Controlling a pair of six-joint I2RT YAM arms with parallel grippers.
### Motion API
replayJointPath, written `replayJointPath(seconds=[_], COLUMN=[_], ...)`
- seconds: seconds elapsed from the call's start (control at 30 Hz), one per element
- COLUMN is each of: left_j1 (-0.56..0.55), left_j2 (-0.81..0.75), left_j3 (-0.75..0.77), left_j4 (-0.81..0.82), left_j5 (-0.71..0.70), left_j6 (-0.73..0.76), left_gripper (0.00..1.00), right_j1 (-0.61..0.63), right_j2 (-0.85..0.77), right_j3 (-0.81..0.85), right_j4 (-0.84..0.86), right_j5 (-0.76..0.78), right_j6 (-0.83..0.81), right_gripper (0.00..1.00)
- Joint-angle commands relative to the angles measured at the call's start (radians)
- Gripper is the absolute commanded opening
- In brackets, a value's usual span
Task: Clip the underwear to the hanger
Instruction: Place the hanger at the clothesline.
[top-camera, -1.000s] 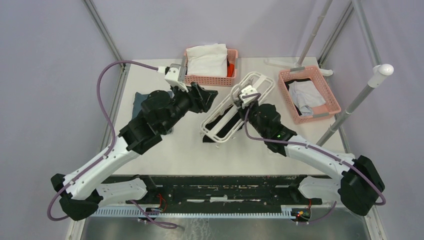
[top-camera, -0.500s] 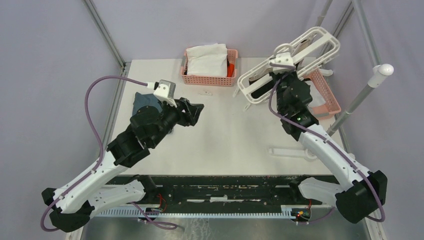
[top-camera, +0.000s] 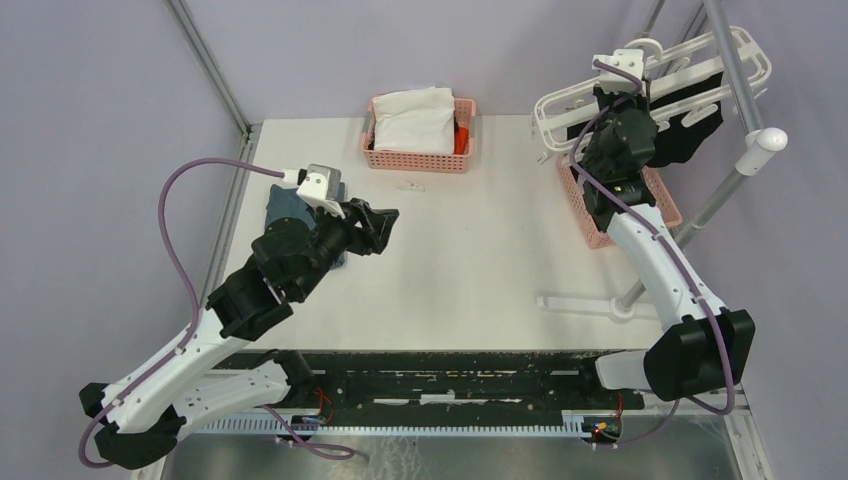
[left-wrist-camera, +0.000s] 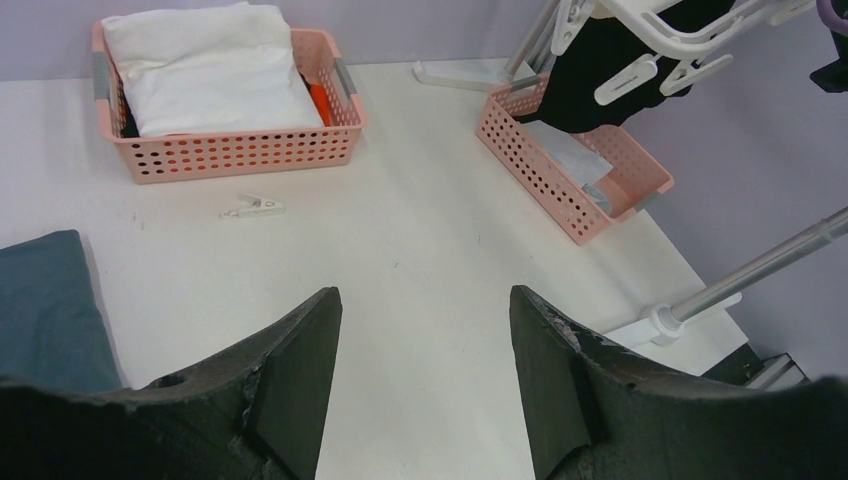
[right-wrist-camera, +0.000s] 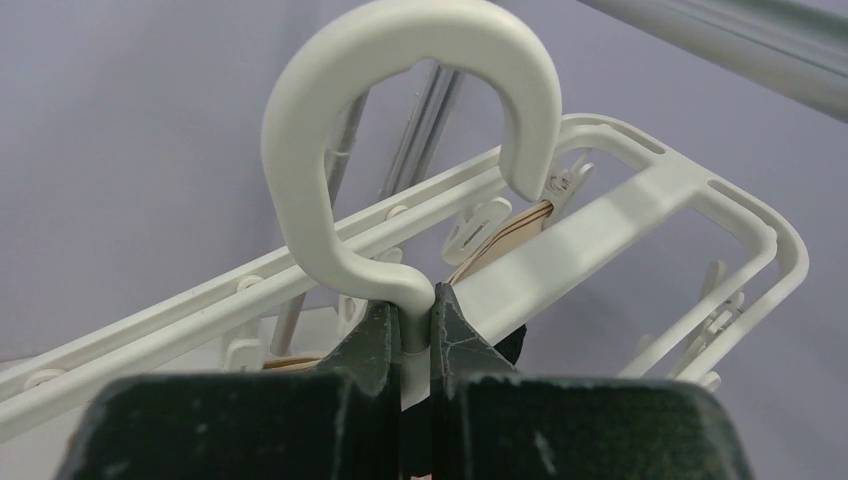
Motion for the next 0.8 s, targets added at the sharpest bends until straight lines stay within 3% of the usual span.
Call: replayJointPath(seconds=[0.0, 0.77], left_j1=[-0.002, -0.001], left_j2=[0.005, 0.053], left_j3=[0.012, 0.032], left_j4=[0.026, 0.052], left_j5=[-0.022, 0.006], left_j6=[0.016, 0.038], left_gripper=[0.69, 0.69], right_j1=[-0.042, -0.158], right_j2=[0.000, 0.127], right_j3=[0.106, 0.402], right_j4=[0.145, -0.026], right_j5=[-0.014, -0.065], right_j6=[-0.012, 0.109], right_gripper=[0.00, 0.00])
